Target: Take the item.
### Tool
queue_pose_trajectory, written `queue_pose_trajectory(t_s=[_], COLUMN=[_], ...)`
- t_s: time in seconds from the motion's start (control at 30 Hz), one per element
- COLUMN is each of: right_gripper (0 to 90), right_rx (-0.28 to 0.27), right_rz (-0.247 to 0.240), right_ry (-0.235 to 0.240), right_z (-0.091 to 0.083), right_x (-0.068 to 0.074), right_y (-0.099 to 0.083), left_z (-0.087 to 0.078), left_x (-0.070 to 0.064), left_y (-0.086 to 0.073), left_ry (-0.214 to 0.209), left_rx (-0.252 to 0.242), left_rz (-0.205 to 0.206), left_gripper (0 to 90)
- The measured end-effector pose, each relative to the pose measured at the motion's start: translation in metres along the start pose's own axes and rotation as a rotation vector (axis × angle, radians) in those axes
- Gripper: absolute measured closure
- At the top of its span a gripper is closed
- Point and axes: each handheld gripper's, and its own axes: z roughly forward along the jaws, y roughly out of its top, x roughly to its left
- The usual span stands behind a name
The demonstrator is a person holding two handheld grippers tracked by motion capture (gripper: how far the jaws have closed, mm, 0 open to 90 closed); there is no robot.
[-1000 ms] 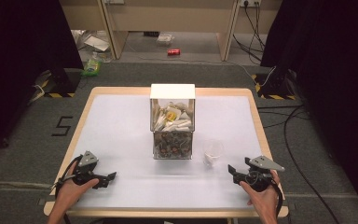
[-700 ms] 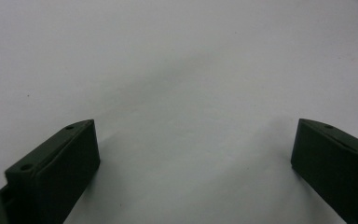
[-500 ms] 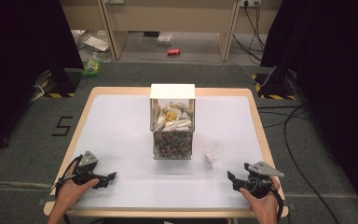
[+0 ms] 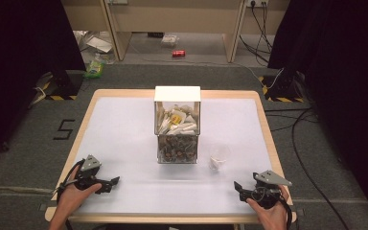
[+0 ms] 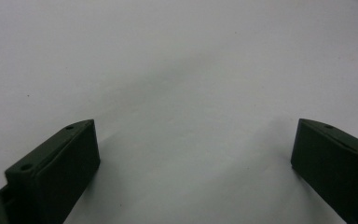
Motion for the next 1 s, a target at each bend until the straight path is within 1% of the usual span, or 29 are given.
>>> queue_pose_trajectory(t_s=[0.07,0.2,0.37,0.53,0.83,1.0], right_gripper=[16.1,16.3,16.6,17.8,17.2,16.8], right_rx=[0.007,0.026,0.037,0.036,0.043,0.039], right_rz=[-0.004,-0.01,-0.019,-0.034,-0.037,-0.042], right_ry=[-0.003,0.012,0.009,0.009,0.007,-0.006], right_z=[0.0,-0.001,-0.004,-0.006,-0.009,-0.011], right_x=[0.001,0.004,0.008,0.01,0.013,0.013], right_y=[-0.001,-0.004,-0.006,-0.008,-0.013,-0.015], left_z=[0.0,0.0,0.0,0.0,0.0,0.0], left_x=[0.0,0.0,0.0,0.0,0.0,0.0], left_y=[0.0,0.0,0.0,0.0,0.0,0.0], left_ry=[0.0,0.0,0.001,0.0,0.001,0.001], left_rx=[0.002,0.0,0.002,0.002,0.002,0.002], left_rz=[0.002,0.0,0.002,0.002,0.002,0.002], left_gripper=[0.3,0.3,0.3,0.3,0.2,0.3])
